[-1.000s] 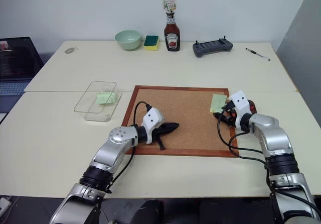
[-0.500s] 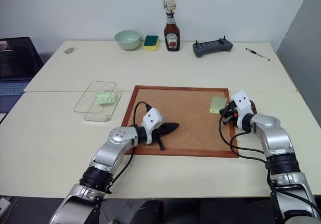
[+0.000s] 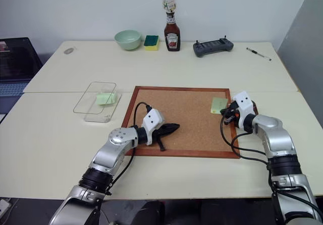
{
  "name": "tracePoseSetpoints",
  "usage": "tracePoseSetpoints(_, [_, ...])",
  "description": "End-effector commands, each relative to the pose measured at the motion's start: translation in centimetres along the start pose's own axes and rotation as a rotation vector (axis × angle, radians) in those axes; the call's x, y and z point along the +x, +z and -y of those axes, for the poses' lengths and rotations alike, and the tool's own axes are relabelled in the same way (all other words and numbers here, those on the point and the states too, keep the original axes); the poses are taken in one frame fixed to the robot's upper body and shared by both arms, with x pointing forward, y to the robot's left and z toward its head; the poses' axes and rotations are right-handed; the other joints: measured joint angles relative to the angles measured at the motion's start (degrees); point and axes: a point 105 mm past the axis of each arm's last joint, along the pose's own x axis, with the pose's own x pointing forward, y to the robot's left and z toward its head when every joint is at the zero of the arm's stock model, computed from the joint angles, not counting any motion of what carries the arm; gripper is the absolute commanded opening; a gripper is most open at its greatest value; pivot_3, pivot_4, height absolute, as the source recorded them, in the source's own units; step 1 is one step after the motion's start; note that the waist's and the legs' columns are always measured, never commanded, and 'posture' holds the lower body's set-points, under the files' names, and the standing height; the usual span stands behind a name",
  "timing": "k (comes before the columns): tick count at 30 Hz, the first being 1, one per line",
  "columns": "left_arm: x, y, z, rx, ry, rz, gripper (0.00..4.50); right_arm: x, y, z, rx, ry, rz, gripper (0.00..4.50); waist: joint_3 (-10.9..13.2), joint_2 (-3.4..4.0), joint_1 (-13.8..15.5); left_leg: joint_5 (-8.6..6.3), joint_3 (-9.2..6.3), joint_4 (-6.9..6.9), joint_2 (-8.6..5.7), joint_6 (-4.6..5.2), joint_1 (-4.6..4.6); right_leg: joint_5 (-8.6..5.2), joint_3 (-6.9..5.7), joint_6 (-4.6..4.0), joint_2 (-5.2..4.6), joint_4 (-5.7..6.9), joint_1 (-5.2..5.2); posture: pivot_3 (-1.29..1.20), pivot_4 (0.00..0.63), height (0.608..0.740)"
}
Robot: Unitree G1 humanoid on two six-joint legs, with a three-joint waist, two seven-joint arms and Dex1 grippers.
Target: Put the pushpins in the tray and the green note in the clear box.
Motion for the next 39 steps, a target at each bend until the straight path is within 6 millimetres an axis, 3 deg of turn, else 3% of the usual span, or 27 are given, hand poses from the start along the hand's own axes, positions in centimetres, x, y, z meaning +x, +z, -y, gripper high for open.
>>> tracePoseSetpoints(1, [0.4, -3.5, 2.1, -0.073, -0.067, -0.119, 0.0, -0.7, 3.9, -0.6, -0.07, 0.032, 0.151, 0.01, 0.0, 0.0, 0.0, 0.0, 0.0, 0.0, 0.0, 0.0, 0.0, 0.0, 0.0, 0.0, 0.0, 0.0, 0.0, 0.0, 0.15, 0.74])
tracePoseSetpoints(13, [0.5, -3.4, 2.0, -0.072, -0.065, -0.117, 0.0, -2.0, 4.8, -0.7, -0.078, 0.036, 0.183, 0.01, 0.0, 0.0, 0.0, 0.0, -0.01, 0.0, 0.0, 0.0, 0.0, 0.0, -0.01, 0.0, 0.0, -0.01, 0.01, 0.0, 0.15, 0.74])
tracePoseSetpoints(23, [0.4, -3.5, 2.0, -0.07, -0.063, -0.117, 0.0, -5.9, 2.0, 5.1, 0.002, -0.22, 0.086, 0.01, 0.0, 0.01, 0.1, 0.0, 0.0, 0.0, 0.0, 0.0, 0.01, 0.0, 0.0, 0.0, 0.0, -0.05, 0.05, 0.0, 0.15, 0.74])
tracePoseSetpoints(30, [0.6, -3.4, 2.0, -0.062, -0.072, -0.119, 0.0, -5.4, 0.0, 7.1, -0.006, -0.317, -0.014, 0.01, 0.0, 0.03, 0.0, 0.0, 0.03, 0.0, 0.0, 0.0, 0.02, 0.0, 0.02, 0.0, -0.01, -0.05, 0.07, 0.0, 0.15, 0.74])
tracePoseSetpoints(39, [0.4, -3.5, 2.0, -0.062, -0.066, -0.121, 0.0, -4.5, 0.2, 7.7, -0.025, -0.342, -0.015, 1.95, 0.0, 0.06, 0.0, 0.0, 0.04, 0.0, -0.01, 0.0, 0.03, 0.0, 0.03, 0.0, -0.01, -0.05, 0.07, 0.0, 0.15, 0.74])
